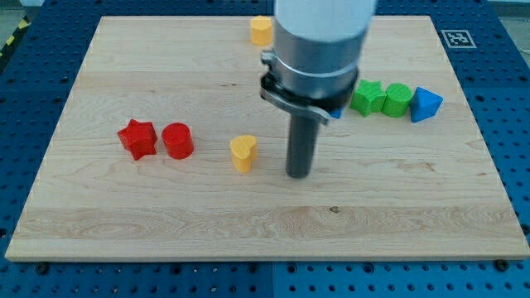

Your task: Push the yellow heart to the right side of the red circle

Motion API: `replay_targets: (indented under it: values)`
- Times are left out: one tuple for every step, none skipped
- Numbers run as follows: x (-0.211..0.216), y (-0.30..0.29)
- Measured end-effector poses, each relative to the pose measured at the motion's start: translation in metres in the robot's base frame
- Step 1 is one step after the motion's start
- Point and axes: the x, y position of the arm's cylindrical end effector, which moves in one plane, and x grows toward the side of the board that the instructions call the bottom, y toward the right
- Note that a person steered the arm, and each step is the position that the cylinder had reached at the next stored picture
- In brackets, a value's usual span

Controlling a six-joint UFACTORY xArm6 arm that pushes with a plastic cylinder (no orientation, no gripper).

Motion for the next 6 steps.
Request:
replay_targets:
  values:
    - [-0.005, -0.02]
    - [0.039, -0.004]
    - [0.033, -0.035]
    - [0.018, -0.061]
    - [0.018, -0.061]
    - [0.021, -0.036]
